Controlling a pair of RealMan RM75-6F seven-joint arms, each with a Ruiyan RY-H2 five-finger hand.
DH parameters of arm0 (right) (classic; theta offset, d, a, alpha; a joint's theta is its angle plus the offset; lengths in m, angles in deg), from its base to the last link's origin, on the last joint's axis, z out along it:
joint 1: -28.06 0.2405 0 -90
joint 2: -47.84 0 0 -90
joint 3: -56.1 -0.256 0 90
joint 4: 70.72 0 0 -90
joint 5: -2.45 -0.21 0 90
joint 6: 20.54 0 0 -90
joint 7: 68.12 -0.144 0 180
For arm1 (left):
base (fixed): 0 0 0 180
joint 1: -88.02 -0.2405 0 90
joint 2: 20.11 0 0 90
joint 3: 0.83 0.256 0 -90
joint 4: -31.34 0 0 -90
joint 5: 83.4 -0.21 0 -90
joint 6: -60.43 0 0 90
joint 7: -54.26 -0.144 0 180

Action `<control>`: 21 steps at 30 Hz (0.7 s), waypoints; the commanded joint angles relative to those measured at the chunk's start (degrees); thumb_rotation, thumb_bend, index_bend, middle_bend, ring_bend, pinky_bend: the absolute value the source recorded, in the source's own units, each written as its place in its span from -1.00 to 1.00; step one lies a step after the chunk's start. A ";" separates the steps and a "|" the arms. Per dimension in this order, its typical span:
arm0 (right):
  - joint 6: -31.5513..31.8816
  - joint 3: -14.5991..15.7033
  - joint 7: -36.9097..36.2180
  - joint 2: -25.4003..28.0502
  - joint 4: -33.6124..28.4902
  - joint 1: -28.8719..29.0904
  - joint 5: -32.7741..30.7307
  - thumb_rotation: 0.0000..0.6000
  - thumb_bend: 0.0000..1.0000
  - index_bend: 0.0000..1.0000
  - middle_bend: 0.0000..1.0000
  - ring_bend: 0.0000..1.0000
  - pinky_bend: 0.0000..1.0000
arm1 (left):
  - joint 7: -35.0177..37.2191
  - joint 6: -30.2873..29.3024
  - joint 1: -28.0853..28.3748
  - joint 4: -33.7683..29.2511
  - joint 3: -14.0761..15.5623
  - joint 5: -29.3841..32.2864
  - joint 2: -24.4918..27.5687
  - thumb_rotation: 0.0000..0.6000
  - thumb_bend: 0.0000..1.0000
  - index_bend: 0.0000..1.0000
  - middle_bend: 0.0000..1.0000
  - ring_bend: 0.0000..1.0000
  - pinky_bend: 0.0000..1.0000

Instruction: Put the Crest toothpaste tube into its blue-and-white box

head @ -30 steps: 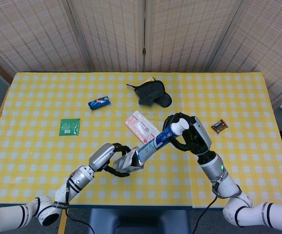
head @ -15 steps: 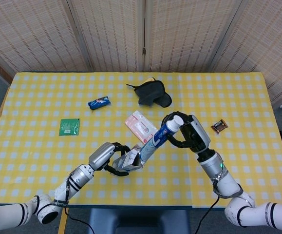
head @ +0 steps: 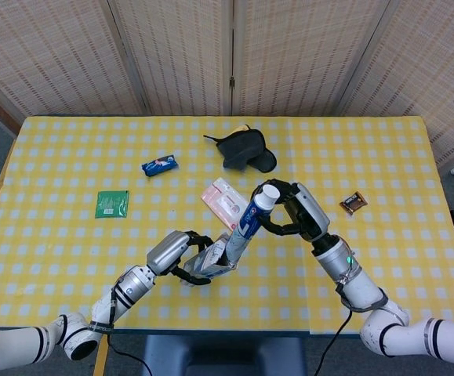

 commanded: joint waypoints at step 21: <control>-4.25 3.06 -1.48 9.12 -2.51 5.80 11.97 1.00 -0.24 0.64 0.39 0.23 0.34 | 7.01 -1.32 0.81 -0.01 1.23 -2.97 0.33 1.00 -0.74 0.24 0.47 0.13 -0.19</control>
